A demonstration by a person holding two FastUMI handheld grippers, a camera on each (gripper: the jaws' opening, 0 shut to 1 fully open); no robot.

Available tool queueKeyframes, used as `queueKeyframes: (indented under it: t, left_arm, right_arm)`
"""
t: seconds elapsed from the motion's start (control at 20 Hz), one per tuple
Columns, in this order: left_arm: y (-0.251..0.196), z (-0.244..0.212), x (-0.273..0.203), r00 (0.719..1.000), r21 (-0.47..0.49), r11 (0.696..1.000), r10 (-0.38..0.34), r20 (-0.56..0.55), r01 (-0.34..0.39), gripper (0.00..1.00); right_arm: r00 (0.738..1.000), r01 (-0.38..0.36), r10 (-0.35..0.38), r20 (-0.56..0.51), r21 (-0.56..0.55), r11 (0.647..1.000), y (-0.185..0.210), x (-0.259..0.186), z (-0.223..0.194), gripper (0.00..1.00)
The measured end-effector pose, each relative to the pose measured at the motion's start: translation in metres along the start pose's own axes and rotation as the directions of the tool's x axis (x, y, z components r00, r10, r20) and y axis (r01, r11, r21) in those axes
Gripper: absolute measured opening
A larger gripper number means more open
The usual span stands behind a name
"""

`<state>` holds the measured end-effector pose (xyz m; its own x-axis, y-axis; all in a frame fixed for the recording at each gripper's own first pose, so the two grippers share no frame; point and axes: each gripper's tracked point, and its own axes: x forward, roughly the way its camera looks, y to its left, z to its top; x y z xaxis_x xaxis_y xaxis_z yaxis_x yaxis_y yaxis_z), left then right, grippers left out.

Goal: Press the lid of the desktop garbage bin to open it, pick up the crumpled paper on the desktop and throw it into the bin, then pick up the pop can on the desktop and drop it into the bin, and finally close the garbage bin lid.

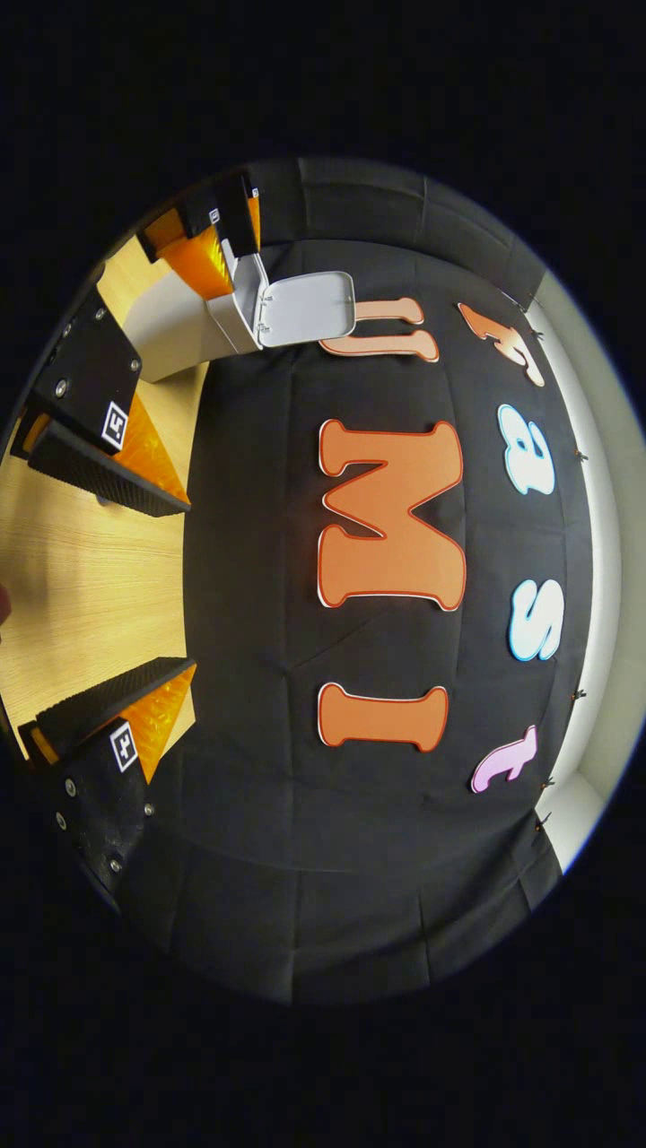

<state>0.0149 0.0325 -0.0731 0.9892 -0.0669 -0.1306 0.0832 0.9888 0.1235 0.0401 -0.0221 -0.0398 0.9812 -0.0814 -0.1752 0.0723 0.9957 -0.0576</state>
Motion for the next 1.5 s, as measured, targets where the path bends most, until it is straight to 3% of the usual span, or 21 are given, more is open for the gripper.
queueKeyframes:
  t: [0.3,0.4,0.55,0.7,0.85,0.95,1.05,1.2,1.3,1.45,1.5]
  left_arm:
    - [-0.046,-0.087,0.057,0.970,-0.142,0.986,-0.114,-0.214,0.084,0.99]
    - [-0.061,-0.132,0.085,0.939,-0.170,0.981,-0.144,-0.312,0.094,0.99]
    - [-0.091,-0.207,0.123,0.857,-0.232,0.964,-0.225,-0.464,0.128,0.98]
    - [-0.092,-0.267,0.163,0.802,-0.176,0.982,-0.156,-0.577,0.064,0.99]
    - [-0.124,-0.271,0.197,0.790,-0.158,0.982,-0.176,-0.587,0.101,0.98]
    - [-0.135,-0.277,0.199,0.779,-0.095,0.988,-0.157,-0.607,0.125,0.98]
    - [-0.142,-0.256,0.200,0.785,-0.059,0.989,-0.143,-0.602,0.135,0.98]
    - [-0.139,-0.246,0.198,0.786,-0.079,0.986,-0.163,-0.596,0.144,0.84]
    - [-0.136,-0.235,0.198,0.795,-0.087,0.986,-0.167,-0.583,0.144,0.82]
    - [-0.123,-0.191,0.193,0.857,-0.166,0.972,-0.227,-0.462,0.168,0.81]
    - [-0.114,-0.173,0.191,0.880,-0.187,0.966,-0.244,-0.407,0.181,0.76]
  right_arm:
    - [1.000,0.026,-0.026,-0.016,-0.010,1.000,-0.018,-0.001,-0.001,0.94]
    - [0.998,0.051,-0.051,-0.037,-0.004,0.999,-0.028,-0.002,-0.005,0.94]
    - [0.994,0.080,-0.078,-0.079,0.016,0.997,-0.037,-0.008,-0.015,0.94]
    - [0.988,0.132,-0.134,-0.079,-0.026,0.991,-0.055,-0.017,-0.016,0.94]
    - [0.978,0.189,-0.192,-0.079,-0.043,0.981,-0.073,-0.029,-0.013,0.94]
    - [0.971,0.219,-0.222,-0.092,-0.051,0.975,-0.079,-0.030,-0.016,0.94]
    - [0.965,0.237,-0.243,-0.097,-0.063,0.969,-0.085,-0.035,-0.016,0.94]
    - [0.961,0.251,-0.258,-0.098,-0.081,0.965,-0.087,-0.035,-0.015,0.94]
    - [0.963,0.242,-0.249,-0.102,-0.071,0.968,-0.083,-0.031,-0.016,0.94]
    - [0.973,0.198,-0.203,-0.107,-0.053,0.979,-0.066,-0.021,-0.020,0.94]
    - [0.978,0.176,-0.181,-0.108,-0.049,0.983,-0.057,-0.017,-0.021,0.94]
